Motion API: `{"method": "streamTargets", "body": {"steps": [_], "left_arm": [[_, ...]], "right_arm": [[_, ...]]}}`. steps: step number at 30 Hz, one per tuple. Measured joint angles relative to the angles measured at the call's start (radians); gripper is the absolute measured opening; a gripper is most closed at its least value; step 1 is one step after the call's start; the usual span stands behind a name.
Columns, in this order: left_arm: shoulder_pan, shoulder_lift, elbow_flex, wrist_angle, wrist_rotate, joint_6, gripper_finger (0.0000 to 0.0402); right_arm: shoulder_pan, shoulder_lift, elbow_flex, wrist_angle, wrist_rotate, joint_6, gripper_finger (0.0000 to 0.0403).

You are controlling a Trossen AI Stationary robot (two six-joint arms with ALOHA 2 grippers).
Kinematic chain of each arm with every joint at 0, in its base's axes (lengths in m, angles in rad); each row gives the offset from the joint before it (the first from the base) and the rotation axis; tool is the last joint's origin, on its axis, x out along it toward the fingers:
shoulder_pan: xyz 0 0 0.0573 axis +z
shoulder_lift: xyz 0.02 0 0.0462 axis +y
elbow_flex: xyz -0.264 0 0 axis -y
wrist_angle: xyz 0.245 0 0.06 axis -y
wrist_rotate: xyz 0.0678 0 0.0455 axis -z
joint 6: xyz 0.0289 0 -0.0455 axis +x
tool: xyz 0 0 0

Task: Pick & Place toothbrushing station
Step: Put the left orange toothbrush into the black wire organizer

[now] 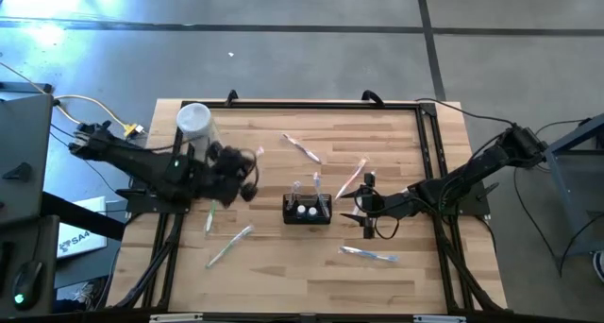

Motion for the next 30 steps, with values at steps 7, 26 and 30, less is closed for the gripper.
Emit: {"method": "streamTargets", "body": {"steps": [7,26,30], "left_arm": [[-0.124,0.008,-0.205,0.476,-0.090,0.172,0.0001],[-0.137,0.161,-0.277,1.257,0.063,0.726,0.0000],[-0.122,0.187,-0.277,1.387,0.089,0.869,0.0000]], "right_arm": [[0.000,0.000,0.000,0.010,0.000,0.000,0.0228],[0.000,0.000,0.000,0.012,0.000,-0.004,0.0228],[0.000,0.000,0.000,0.012,0.000,-0.004,0.0228]]}}
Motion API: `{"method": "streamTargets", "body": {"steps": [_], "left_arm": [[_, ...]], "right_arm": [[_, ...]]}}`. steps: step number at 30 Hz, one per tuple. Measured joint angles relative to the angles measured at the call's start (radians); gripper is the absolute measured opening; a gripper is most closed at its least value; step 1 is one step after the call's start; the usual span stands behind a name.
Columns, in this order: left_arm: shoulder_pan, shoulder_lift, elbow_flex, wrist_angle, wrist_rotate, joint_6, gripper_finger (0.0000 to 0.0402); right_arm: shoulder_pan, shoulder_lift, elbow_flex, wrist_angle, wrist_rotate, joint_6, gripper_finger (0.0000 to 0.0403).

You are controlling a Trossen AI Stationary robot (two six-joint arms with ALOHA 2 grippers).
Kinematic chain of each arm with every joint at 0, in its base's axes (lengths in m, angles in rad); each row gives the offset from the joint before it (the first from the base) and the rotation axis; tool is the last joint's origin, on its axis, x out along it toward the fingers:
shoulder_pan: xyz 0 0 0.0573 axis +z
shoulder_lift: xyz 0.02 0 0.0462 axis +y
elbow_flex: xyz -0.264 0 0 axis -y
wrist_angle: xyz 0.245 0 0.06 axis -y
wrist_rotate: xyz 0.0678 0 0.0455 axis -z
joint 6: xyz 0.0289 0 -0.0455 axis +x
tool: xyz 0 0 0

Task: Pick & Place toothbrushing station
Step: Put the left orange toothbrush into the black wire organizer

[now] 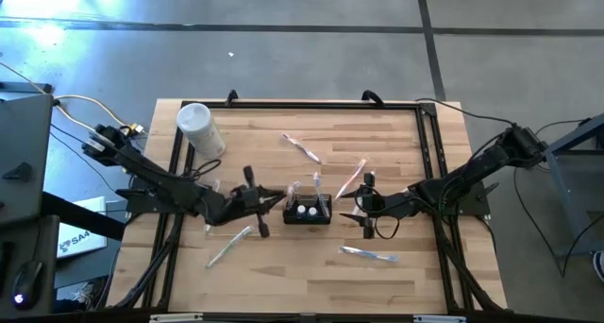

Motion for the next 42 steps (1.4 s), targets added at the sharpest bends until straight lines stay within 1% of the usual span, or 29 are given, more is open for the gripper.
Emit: {"method": "streamTargets", "body": {"steps": [3,6,10,13,17,18,24,32,36,42], "left_arm": [[0.029,-0.002,0.000,0.008,0.007,0.035,0.0000],[0.054,-0.002,-0.002,-0.008,0.019,0.012,0.0000],[0.108,-0.002,-0.043,0.015,0.122,-0.067,0.0000],[0.145,-0.002,-0.104,0.096,0.142,-0.094,0.0000],[0.173,-0.002,-0.192,0.257,0.239,-0.100,0.0000],[0.179,-0.002,-0.210,0.283,0.249,-0.108,0.0000],[0.204,-0.002,-0.287,0.333,0.254,-0.172,0.0000],[0.200,-0.002,-0.298,0.339,0.283,-0.172,0.0000],[0.200,0.028,-0.298,0.351,0.287,-0.172,0.0000],[0.201,0.121,-0.298,0.450,0.287,-0.173,0.0000]], "right_arm": [[0.000,0.000,0.000,-0.001,0.000,-0.001,0.0228],[0.000,0.000,0.000,-0.007,0.000,-0.002,0.0228],[0.000,0.000,0.000,-0.015,0.000,-0.002,0.0228],[0.000,0.000,0.000,-0.015,0.000,0.000,0.0228],[0.000,0.000,0.000,-0.015,0.000,0.000,0.0228],[0.000,0.000,0.000,-0.015,0.000,-0.001,0.0228],[0.000,0.000,0.000,-0.013,0.000,-0.002,0.0228],[0.000,0.000,0.000,-0.006,0.000,-0.002,0.0228],[0.000,0.000,0.000,-0.006,0.000,-0.003,0.0228],[0.000,0.000,0.000,-0.006,0.000,-0.003,0.0228]]}}
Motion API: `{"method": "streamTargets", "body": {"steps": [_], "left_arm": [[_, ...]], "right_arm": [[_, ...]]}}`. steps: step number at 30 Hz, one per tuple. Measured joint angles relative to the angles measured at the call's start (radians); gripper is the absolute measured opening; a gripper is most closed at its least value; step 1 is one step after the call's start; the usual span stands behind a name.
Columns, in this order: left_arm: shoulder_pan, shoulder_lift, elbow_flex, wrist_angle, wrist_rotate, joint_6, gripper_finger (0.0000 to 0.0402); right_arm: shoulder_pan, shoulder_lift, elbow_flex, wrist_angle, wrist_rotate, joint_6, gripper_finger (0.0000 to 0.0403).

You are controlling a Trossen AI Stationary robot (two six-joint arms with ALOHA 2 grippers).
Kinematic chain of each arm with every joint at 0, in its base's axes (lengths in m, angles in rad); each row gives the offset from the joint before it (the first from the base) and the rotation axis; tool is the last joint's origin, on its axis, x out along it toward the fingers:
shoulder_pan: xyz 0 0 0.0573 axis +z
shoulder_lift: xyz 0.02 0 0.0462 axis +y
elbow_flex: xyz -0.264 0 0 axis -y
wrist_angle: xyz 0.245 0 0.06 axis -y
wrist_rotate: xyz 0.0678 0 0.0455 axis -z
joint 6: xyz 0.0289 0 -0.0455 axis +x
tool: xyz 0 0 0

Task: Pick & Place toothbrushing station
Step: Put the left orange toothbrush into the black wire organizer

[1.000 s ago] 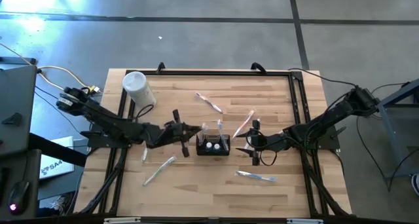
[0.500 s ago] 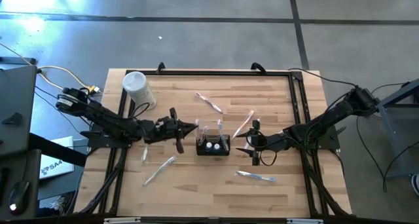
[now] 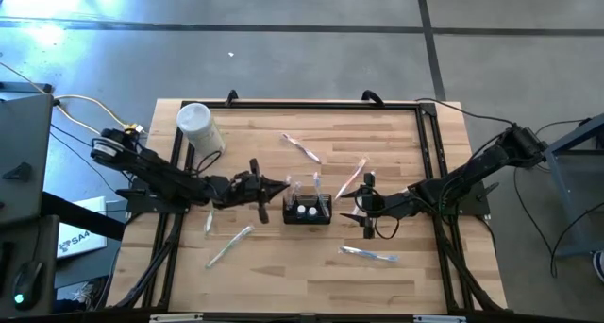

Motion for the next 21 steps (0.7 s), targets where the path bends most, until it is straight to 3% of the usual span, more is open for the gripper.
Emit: {"method": "streamTargets", "body": {"steps": [21], "left_arm": [[0.000,0.049,0.000,-0.018,0.008,-0.017,0.0000]], "right_arm": [[0.000,0.000,0.000,0.000,0.000,0.000,0.0228]]}}
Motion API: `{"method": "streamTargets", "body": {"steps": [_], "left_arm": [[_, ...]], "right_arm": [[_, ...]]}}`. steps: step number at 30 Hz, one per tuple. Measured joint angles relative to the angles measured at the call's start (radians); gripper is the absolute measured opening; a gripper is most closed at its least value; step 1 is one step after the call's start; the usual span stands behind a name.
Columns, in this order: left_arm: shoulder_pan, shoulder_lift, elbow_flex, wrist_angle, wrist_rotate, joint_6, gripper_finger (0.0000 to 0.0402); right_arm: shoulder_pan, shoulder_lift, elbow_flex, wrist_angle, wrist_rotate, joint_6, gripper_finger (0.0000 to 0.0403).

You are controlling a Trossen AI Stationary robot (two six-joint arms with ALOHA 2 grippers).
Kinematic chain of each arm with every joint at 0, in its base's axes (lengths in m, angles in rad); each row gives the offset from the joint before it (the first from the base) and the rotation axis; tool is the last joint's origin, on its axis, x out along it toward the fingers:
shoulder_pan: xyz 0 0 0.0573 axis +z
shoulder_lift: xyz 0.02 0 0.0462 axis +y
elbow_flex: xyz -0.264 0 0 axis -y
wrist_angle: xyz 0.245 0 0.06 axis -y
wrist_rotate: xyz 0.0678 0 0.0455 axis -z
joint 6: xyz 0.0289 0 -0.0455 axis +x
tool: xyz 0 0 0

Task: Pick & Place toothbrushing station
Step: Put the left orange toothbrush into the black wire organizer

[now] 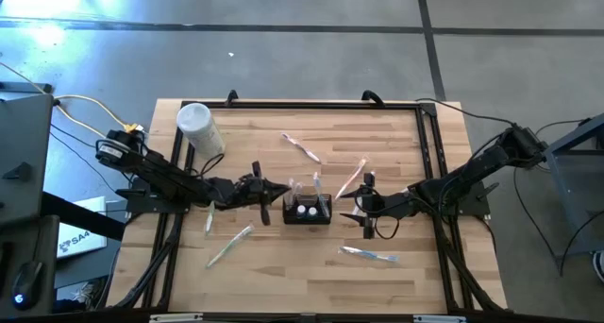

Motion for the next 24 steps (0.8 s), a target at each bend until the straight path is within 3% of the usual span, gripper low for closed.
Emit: {"method": "streamTargets", "body": {"steps": [13,24], "left_arm": [[0.064,0.122,0.000,0.106,0.105,-0.061,0.0000],[0.065,0.130,0.000,0.085,0.108,-0.061,0.0000]], "right_arm": [[0.000,0.000,0.000,0.000,0.000,0.000,0.0228],[0.000,0.000,0.000,0.000,0.000,0.000,0.0228]]}}
